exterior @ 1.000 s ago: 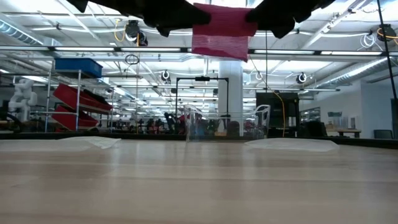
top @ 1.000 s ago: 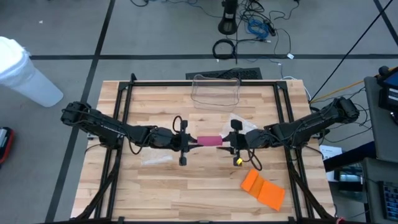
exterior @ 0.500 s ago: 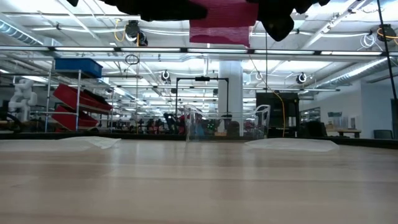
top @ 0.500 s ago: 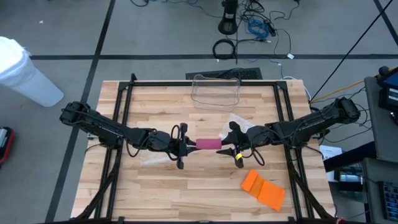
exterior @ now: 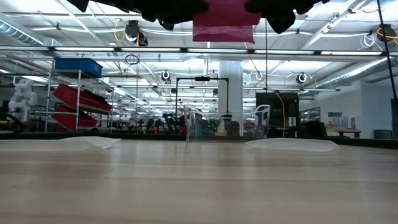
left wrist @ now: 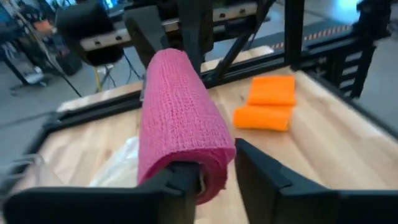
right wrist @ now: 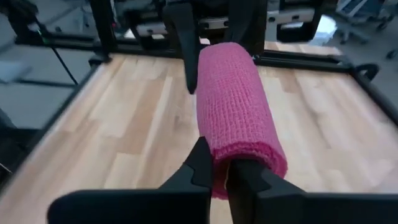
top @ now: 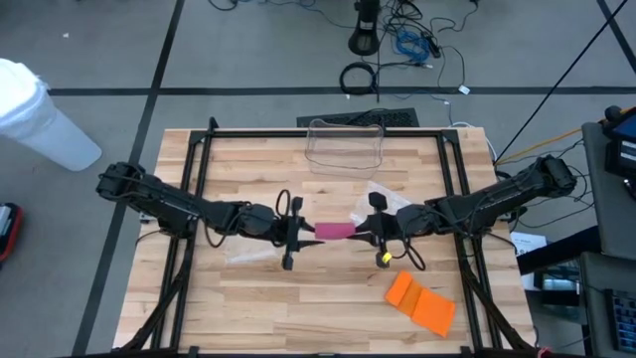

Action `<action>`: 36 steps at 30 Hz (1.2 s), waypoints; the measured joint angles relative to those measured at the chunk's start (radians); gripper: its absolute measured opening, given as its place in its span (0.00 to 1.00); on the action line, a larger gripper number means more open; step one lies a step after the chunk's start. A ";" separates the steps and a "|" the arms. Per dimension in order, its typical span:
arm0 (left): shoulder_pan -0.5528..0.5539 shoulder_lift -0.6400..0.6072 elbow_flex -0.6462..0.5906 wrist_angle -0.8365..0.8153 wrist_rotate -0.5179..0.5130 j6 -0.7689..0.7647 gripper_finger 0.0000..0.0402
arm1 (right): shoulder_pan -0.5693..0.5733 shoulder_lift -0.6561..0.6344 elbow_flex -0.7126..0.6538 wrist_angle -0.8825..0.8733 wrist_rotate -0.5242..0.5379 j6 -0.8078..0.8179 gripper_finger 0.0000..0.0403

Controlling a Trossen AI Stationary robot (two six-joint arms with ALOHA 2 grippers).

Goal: Roll bandage
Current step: Roll the pink bandage

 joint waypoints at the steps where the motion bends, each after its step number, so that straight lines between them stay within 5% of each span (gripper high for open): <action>1: 0.000 0.000 0.000 0.006 0.002 -0.021 0.30 | 0.003 -0.001 0.000 -0.007 0.010 -0.025 0.02; 11: 0.021 0.002 0.001 0.025 -0.058 -0.184 0.41 | 0.024 0.001 0.004 -0.034 0.133 -0.255 0.02; 20: 0.030 0.002 0.002 0.004 -0.070 -0.218 0.25 | 0.023 0.051 0.004 -0.038 0.132 -0.376 0.01; 28: 0.028 0.002 0.002 -0.028 -0.071 -0.150 0.06 | 0.036 0.069 0.004 -0.030 0.125 -0.343 0.04; 36: 0.025 0.002 0.002 -0.033 -0.072 -0.036 0.07 | 0.044 0.068 0.001 -0.036 0.100 -0.027 0.21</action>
